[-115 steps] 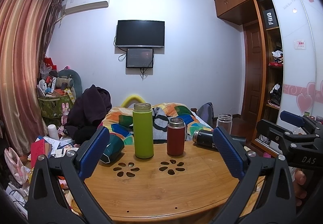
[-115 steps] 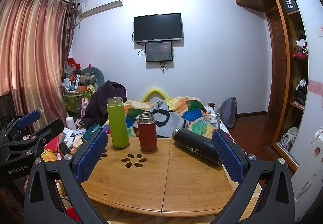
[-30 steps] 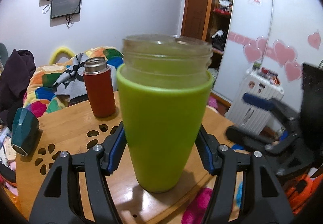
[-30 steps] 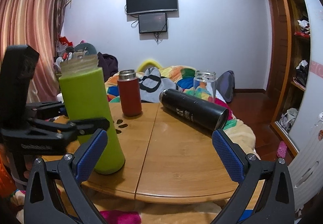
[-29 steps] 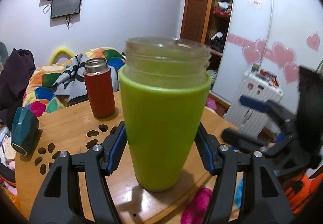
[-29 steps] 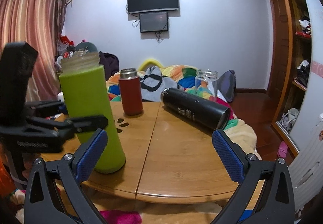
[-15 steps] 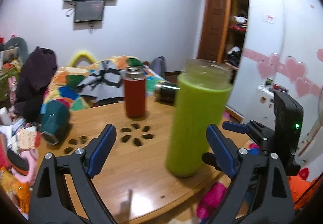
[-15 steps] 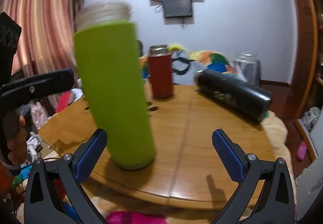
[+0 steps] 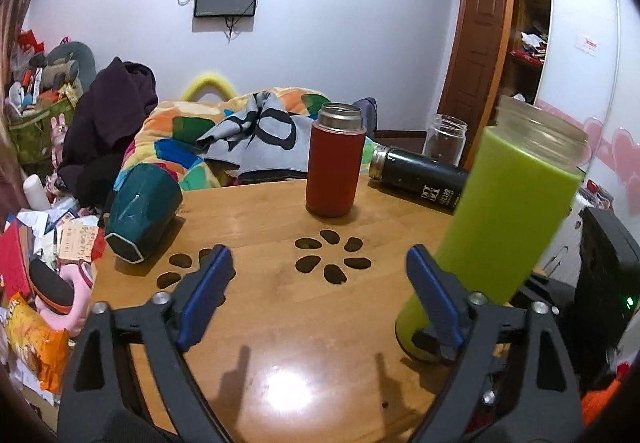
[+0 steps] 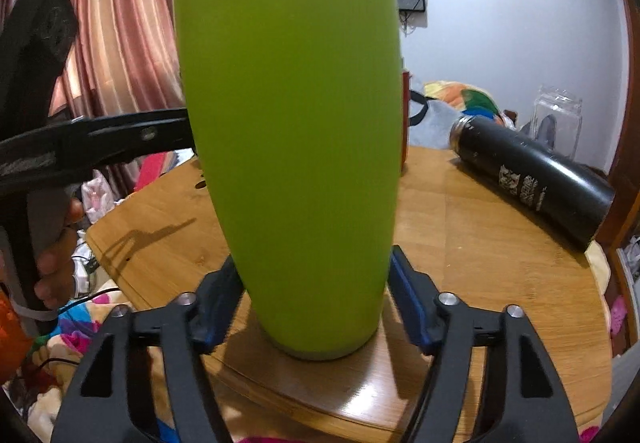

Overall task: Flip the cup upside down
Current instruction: 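Open the left gripper, leaving the green cup in the right gripper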

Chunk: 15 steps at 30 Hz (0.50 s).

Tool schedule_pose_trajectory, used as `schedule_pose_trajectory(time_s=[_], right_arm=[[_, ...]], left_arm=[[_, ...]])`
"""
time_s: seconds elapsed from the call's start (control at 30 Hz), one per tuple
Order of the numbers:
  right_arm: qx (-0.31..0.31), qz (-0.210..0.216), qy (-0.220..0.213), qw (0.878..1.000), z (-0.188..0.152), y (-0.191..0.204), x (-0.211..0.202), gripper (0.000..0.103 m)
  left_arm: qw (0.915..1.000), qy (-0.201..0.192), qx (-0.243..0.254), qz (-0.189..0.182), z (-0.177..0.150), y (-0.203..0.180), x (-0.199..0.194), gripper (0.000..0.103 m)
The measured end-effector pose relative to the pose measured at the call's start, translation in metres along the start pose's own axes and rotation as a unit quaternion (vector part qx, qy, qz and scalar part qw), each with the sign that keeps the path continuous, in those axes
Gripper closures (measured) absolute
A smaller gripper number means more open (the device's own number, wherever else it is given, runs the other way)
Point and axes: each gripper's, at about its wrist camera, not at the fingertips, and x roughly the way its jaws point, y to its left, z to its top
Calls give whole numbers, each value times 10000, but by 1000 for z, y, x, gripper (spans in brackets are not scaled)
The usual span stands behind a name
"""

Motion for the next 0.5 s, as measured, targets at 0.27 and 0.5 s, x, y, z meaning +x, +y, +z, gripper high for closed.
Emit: schedule_pose_trajectory(time_s=[0.27, 0.5], right_arm=[[-151, -97, 61, 9998, 2, 3, -5, 40], [-369, -218, 122, 9990, 5, 4, -14, 40]], left_arm=[[9989, 135, 2, -443, 9, -2, 21, 70], [9965, 142, 121, -820, 12, -8, 29, 86]])
